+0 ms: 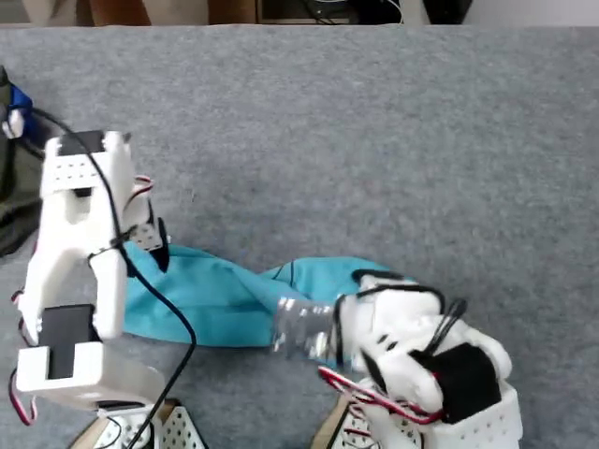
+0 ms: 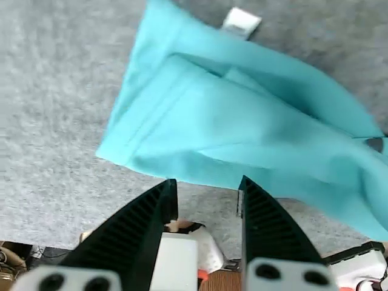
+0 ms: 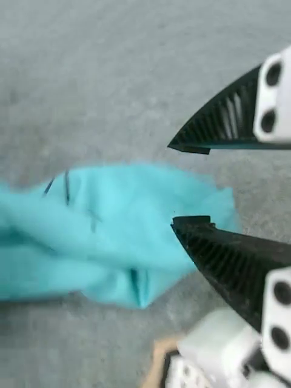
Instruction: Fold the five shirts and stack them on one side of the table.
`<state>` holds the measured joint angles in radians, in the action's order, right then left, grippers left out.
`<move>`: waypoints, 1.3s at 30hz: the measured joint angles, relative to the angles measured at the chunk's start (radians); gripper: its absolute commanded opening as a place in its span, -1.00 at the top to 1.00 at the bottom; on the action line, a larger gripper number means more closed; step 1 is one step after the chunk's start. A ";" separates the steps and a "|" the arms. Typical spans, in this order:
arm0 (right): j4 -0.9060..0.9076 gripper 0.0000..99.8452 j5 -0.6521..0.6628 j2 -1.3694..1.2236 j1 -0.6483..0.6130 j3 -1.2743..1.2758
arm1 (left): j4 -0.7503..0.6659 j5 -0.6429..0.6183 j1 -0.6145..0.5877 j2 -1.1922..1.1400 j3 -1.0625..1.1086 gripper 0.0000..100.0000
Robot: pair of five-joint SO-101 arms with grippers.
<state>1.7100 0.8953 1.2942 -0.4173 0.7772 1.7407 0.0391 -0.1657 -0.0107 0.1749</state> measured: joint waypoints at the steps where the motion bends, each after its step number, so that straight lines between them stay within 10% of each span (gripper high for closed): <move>1: -0.031 0.62 -0.006 -0.014 0.049 -0.002 | 0.000 -0.011 0.018 0.000 -0.002 0.65; 8: -0.173 0.62 -0.186 -0.213 0.307 0.005 | 0.002 -0.031 0.143 0.000 -0.005 0.65; 32: -0.479 0.62 -0.269 -0.272 0.321 0.269 | -0.267 -0.261 0.060 -0.120 0.114 0.52; 39: -0.479 0.62 -0.269 -0.272 0.321 0.269 | -0.267 -0.252 0.025 -0.120 0.114 0.97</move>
<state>1.2313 0.6268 1.0226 -0.0967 1.0457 1.4737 -0.2125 -0.1412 -0.1304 0.2885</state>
